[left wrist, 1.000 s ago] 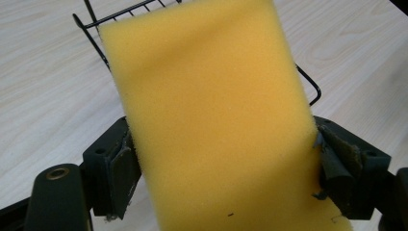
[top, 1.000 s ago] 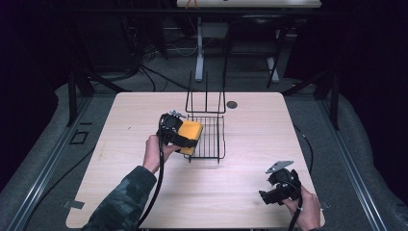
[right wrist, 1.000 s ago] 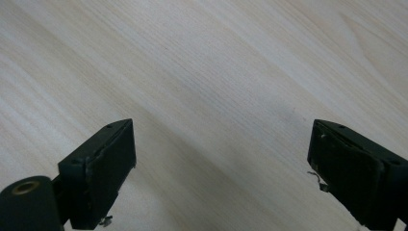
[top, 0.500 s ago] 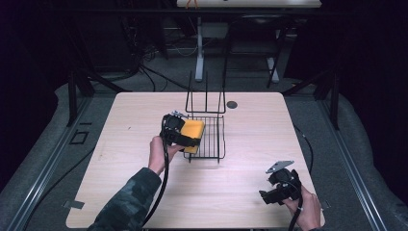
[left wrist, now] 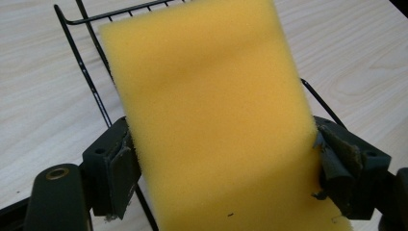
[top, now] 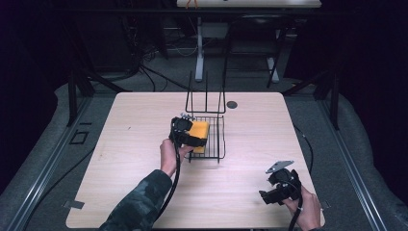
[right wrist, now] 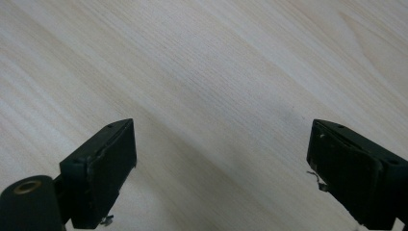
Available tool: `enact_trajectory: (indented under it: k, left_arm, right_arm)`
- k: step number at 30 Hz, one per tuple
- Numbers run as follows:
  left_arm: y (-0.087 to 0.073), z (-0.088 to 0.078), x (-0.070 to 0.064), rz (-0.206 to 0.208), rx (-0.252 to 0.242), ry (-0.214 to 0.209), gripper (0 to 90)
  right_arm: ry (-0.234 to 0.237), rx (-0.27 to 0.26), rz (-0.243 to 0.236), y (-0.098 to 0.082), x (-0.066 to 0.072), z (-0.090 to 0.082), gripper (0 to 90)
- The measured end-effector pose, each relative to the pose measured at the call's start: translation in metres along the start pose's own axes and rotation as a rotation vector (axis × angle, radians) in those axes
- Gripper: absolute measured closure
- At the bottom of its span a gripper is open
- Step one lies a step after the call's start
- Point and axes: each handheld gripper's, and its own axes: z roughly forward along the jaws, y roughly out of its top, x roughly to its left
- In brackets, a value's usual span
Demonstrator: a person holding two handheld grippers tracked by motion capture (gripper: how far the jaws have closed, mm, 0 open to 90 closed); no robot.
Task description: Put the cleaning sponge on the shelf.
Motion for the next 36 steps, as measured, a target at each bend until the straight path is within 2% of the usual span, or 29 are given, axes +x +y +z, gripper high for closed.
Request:
enact_trajectory:
  k: [4, 10, 13, 15, 22, 27, 32, 36]
  left_arm:
    - [-0.001, 0.008, -0.005, -0.017, -0.002, 0.017, 19.0]
    - [0.0, 0.017, -0.01, -0.021, -0.004, 0.034, 18.9]
    - [0.002, 0.022, -0.013, -0.024, -0.006, 0.066, 18.9]
    - [0.002, 0.024, -0.013, -0.027, -0.007, 0.07, 18.9]
    - [0.001, 0.034, -0.017, -0.034, 0.012, 0.091, 18.6]
    - [0.0, 0.037, -0.023, -0.013, 0.029, 0.113, 18.4]
    - [-0.001, 0.039, -0.025, -0.015, 0.03, 0.111, 18.2]
    - [-0.005, 0.043, -0.027, 0.008, 0.047, 0.12, 17.7]
  right_arm:
    - [0.001, -0.002, 0.001, 0.0, -0.001, 0.0, 9.6]
    - [0.003, 0.001, 0.0, 0.0, 0.0, 0.0, 9.7]
    - [-0.001, 0.007, -0.006, 0.0, 0.0, 0.001, 9.8]
    - [-0.001, 0.008, -0.008, 0.0, 0.0, 0.001, 9.8]
    - [0.006, 0.009, -0.005, 0.0, 0.0, 0.001, 9.8]
    - [0.004, 0.006, -0.01, 0.0, 0.0, 0.001, 9.9]
    - [0.013, 0.005, -0.009, 0.0, 0.001, 0.001, 9.9]
    - [0.018, 0.008, -0.011, 0.0, 0.001, 0.001, 9.9]
